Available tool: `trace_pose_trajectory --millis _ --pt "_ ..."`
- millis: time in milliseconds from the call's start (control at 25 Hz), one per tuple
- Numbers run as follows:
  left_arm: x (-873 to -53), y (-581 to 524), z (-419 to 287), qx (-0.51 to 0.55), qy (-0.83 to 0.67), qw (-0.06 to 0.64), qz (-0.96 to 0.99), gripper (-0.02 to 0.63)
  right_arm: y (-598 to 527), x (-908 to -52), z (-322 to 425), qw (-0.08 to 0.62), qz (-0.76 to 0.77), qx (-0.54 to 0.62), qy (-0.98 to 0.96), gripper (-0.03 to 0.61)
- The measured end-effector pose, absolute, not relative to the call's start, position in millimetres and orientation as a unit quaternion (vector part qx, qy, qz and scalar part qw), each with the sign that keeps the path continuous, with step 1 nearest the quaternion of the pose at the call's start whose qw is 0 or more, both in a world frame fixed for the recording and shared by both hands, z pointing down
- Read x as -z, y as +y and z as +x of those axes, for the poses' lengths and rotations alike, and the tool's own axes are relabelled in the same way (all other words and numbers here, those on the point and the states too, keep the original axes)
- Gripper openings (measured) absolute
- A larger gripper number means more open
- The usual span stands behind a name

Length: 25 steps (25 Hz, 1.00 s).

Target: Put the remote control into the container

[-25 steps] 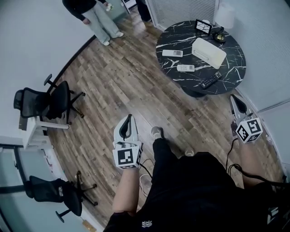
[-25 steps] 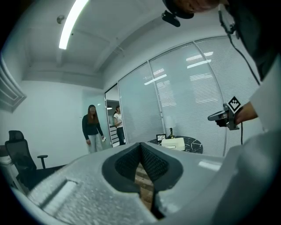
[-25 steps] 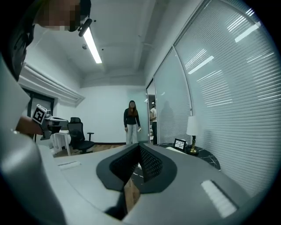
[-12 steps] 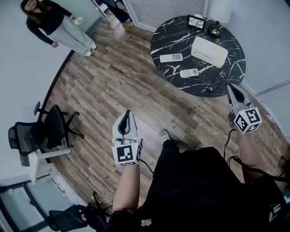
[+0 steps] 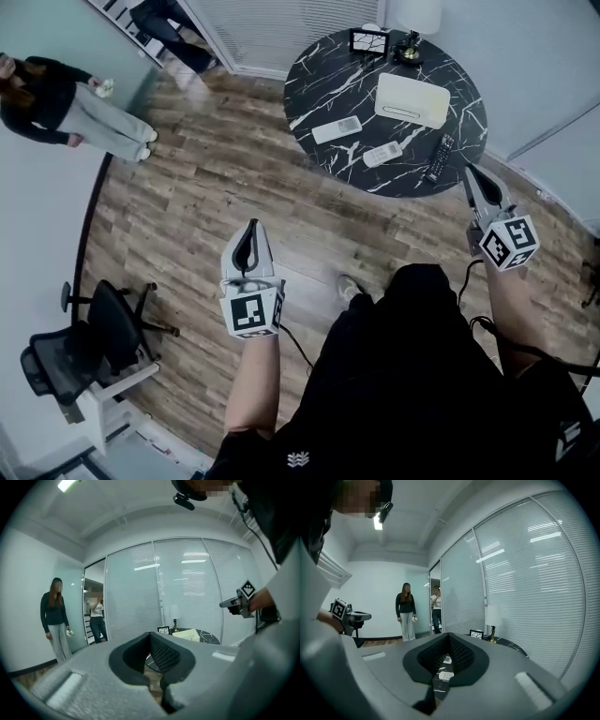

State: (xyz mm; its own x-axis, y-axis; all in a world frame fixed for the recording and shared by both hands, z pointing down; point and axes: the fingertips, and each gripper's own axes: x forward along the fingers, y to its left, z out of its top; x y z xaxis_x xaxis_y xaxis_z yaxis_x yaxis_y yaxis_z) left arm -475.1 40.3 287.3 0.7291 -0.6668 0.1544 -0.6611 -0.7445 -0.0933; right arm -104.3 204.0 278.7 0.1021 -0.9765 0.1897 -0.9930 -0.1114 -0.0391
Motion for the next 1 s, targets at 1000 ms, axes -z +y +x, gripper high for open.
trace_pose_trajectory --millis 1000 --pt "-271 -74 -365 0.083 0.302 0.033 -0.949 0.002 155 -311 4 0.027 0.828 -0.099 -0.552 0.002"
